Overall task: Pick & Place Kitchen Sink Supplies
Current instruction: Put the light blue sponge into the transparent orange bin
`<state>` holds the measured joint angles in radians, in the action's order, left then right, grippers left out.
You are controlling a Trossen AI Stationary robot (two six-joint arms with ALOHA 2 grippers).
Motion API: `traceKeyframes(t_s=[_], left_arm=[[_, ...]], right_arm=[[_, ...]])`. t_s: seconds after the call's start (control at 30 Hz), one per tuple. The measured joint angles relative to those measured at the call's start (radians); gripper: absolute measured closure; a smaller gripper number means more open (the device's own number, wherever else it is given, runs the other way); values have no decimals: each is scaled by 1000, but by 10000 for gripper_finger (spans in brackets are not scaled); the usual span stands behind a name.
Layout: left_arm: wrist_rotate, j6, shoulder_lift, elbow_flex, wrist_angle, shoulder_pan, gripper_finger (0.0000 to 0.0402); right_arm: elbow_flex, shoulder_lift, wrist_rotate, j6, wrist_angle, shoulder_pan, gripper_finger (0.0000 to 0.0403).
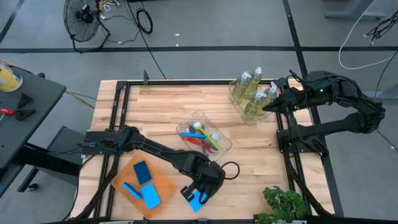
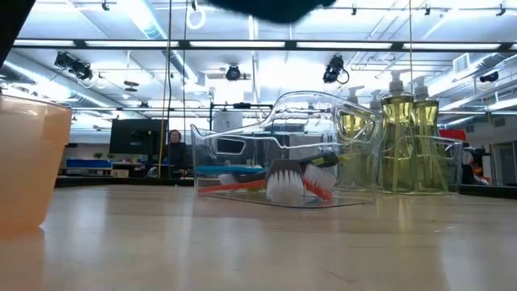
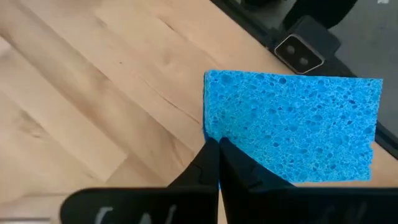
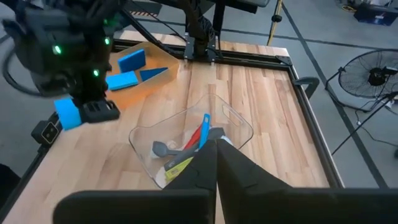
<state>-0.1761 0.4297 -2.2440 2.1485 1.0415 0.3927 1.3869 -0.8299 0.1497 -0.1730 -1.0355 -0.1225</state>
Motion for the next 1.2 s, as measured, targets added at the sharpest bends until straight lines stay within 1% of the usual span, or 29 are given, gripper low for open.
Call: traceKeyframes(t_s=[0.13,0.3,0.63,0.83,1.03,1.2], left_arm=[[31,0,0,87,80,13,401],[36,0,1,162,202,23,401],[34,-18,1,165,506,22,401],[-32,-39,1,165,529,27,401],[-31,-44,2,165,529,34,401],[-20,-45,30,161,529,18,401]], right_arm=[[0,0,0,-2,0,0,395],[0,0,0,-2,-8,0,395],[0,0,0,-2,-8,0,395],[0,0,0,-2,-8,0,395],[0,0,0,-2,-8,0,395],[0,0,0,-1,-8,0,395]])
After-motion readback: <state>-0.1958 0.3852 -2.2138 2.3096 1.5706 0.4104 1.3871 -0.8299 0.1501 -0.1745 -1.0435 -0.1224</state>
